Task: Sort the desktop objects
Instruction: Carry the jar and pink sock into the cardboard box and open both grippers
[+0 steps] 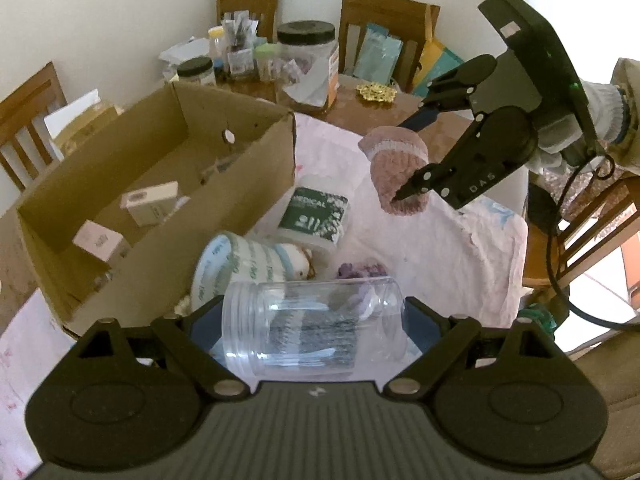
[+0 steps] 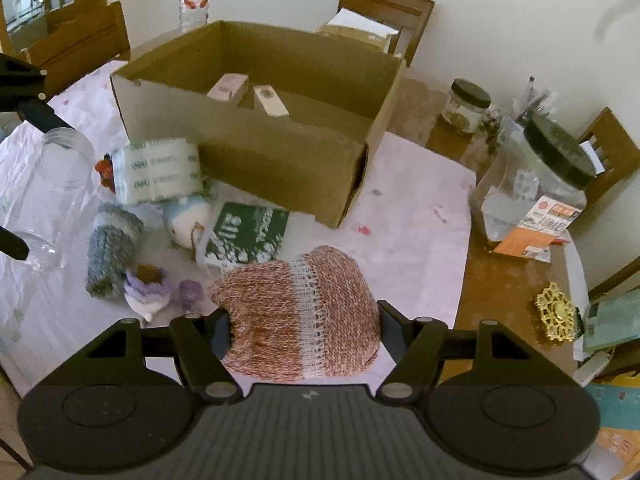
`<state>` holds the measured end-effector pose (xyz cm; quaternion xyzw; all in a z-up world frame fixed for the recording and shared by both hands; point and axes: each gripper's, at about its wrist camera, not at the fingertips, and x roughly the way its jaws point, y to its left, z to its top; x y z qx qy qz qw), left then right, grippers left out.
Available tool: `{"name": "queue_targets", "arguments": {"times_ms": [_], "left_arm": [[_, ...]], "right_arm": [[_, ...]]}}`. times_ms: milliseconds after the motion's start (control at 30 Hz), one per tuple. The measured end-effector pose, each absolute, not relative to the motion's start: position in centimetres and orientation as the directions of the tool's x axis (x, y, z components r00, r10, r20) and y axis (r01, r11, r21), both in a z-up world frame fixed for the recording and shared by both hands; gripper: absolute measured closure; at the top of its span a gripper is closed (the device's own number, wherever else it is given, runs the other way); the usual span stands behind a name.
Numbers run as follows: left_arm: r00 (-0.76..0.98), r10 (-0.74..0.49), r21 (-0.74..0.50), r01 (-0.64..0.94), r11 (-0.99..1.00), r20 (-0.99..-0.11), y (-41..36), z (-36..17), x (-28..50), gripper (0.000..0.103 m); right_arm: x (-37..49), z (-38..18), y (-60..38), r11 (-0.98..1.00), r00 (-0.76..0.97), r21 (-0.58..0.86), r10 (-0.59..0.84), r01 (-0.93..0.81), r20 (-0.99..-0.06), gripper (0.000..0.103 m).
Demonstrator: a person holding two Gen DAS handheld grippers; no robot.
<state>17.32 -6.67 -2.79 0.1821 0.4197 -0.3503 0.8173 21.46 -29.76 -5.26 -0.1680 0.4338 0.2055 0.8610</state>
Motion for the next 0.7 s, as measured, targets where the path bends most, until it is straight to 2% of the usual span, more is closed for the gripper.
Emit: {"name": "queue_targets", "arguments": {"times_ms": [700], "left_arm": [[0.518, -0.411, 0.024, 0.643, 0.766, -0.750, -3.6, 1.9, 23.4, 0.012]], "right_arm": [[24.5, 0.7, -25.0, 0.889, 0.612, -0.110, 0.211, -0.444, -0.762, 0.028]]}}
